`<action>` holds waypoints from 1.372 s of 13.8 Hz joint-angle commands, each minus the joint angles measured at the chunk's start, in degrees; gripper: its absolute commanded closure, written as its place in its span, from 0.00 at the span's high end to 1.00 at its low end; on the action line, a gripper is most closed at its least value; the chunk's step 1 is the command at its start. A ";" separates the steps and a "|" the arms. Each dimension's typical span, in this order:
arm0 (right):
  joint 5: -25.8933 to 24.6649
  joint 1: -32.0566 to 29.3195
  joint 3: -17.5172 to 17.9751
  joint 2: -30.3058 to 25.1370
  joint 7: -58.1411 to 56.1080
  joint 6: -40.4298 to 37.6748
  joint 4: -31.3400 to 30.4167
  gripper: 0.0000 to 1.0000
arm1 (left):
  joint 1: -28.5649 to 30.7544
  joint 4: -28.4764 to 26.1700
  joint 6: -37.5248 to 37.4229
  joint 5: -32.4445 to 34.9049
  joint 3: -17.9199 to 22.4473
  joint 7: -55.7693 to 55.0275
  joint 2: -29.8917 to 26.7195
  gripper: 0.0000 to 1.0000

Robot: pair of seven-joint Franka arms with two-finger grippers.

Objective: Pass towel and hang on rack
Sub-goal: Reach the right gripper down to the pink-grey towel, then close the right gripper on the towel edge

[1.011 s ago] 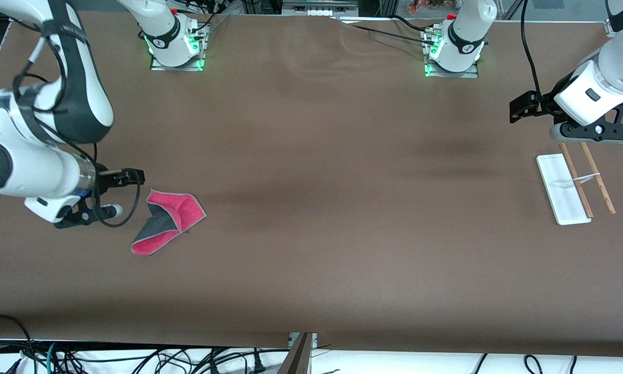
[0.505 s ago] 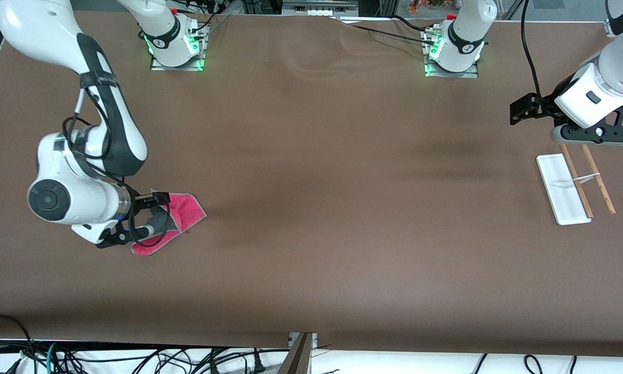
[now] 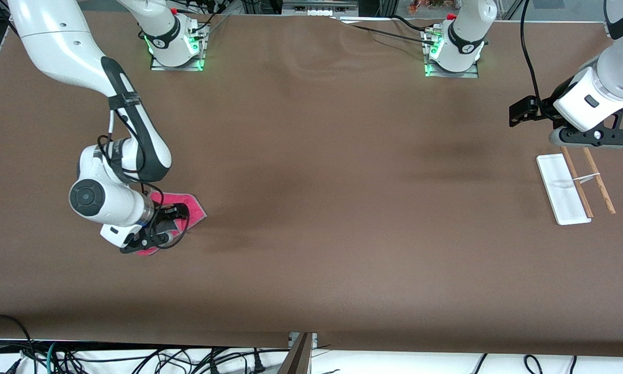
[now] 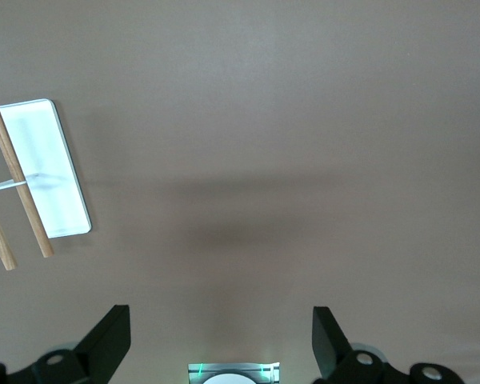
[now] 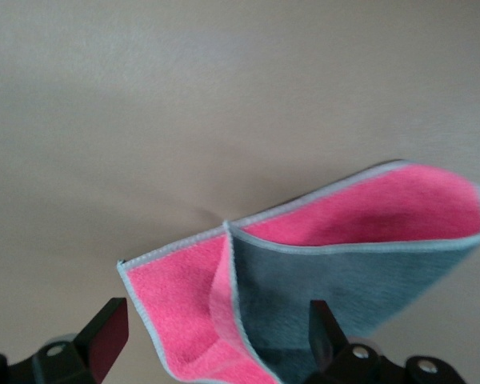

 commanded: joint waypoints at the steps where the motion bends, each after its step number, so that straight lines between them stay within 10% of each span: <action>1: 0.40 0.68 -0.07 0.49 -0.24 1.06 -0.79 1.00 | 0.14 1.38 -0.23 0.66 -0.07 0.50 0.61 1.00; 10: 0.40 0.86 -0.16 3.30 -0.59 9.85 -2.28 0.99 | 0.23 1.29 -0.40 0.31 0.10 0.50 0.61 1.00; 14: 0.22 1.12 -0.16 2.78 -0.86 9.06 -2.19 0.23 | 0.23 1.29 -0.40 0.31 0.10 0.50 0.61 1.00; 19: 0.31 1.21 -0.34 2.51 0.02 7.66 -2.19 0.00 | 0.23 1.29 -0.40 0.31 0.19 0.50 0.61 1.00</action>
